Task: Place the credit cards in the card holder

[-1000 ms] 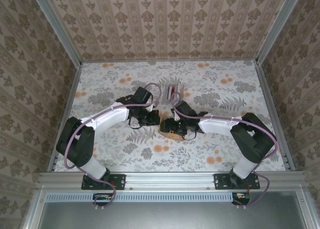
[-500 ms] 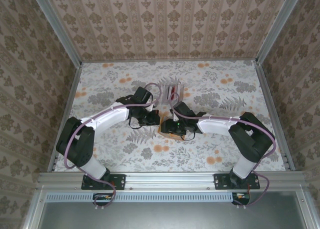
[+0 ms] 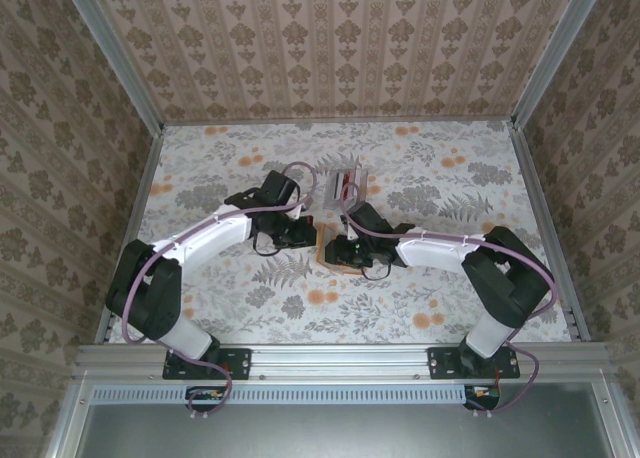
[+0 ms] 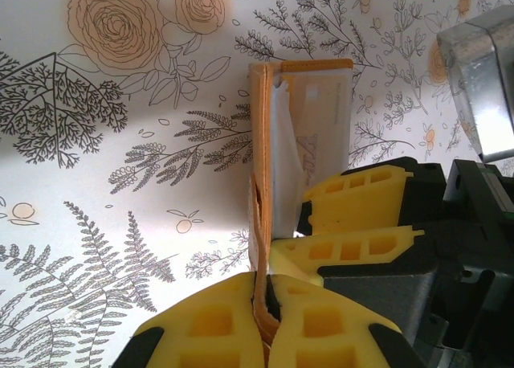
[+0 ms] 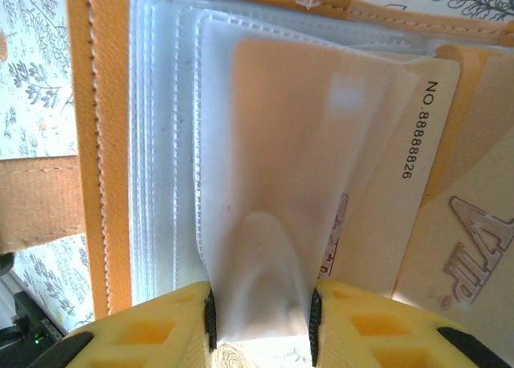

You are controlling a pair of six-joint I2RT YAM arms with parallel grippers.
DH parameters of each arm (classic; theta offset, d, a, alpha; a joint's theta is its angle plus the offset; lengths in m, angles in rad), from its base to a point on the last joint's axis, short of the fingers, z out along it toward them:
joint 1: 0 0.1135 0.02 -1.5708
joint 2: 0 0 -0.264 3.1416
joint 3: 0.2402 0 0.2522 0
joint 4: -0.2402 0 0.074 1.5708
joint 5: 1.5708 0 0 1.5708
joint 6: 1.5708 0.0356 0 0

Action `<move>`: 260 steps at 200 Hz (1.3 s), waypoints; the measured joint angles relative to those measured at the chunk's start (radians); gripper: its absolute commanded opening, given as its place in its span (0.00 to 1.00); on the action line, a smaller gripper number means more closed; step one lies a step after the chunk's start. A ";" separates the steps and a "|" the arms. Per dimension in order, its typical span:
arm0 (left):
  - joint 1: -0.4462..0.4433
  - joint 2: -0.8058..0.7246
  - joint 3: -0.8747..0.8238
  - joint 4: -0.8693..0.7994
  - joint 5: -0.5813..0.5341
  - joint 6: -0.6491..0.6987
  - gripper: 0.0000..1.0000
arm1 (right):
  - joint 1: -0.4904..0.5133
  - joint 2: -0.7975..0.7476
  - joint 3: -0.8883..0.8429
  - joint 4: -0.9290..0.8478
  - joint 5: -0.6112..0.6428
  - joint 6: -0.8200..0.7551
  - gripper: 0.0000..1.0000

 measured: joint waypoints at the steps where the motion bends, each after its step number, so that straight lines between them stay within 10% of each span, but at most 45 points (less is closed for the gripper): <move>1: 0.000 0.000 0.000 0.000 0.000 0.000 0.00 | 0.000 0.000 0.000 0.000 0.000 0.000 0.33; 260: 0.056 0.048 -0.150 0.093 0.001 0.000 0.00 | -0.062 -0.064 -0.079 0.074 -0.044 0.005 0.16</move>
